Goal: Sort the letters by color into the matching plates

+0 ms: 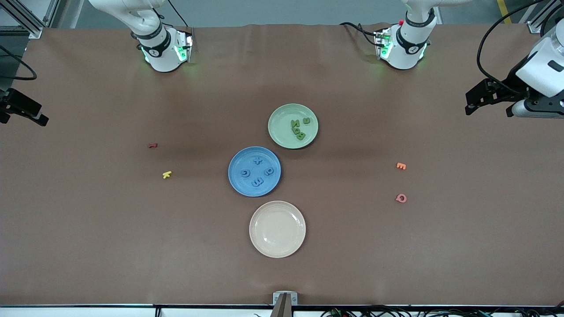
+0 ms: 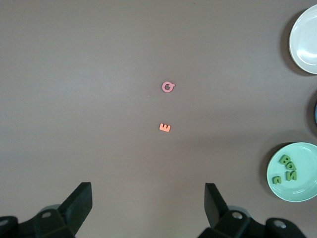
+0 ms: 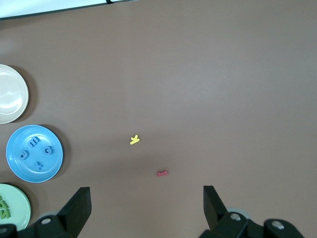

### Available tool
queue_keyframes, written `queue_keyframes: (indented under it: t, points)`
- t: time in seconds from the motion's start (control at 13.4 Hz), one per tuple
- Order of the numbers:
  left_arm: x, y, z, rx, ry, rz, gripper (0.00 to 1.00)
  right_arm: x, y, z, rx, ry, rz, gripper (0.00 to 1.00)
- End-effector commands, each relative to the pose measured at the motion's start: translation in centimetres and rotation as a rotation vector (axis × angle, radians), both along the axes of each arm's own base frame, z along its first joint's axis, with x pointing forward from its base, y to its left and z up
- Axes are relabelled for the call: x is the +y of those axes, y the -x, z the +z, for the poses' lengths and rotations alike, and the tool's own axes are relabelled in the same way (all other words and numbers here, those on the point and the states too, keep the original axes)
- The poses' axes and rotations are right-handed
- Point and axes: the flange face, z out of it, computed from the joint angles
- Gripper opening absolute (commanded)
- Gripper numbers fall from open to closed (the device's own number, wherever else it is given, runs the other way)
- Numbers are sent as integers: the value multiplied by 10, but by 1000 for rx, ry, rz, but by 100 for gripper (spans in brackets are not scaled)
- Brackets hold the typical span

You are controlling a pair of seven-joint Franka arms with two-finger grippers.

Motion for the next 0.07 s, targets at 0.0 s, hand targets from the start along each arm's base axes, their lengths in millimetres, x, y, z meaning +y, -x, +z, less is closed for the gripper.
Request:
queue_keyframes:
  t: [0.0]
  points:
    - [0, -4, 7, -3, -16, -6, 100, -3, -3, 5, -6, 13, -6, 100]
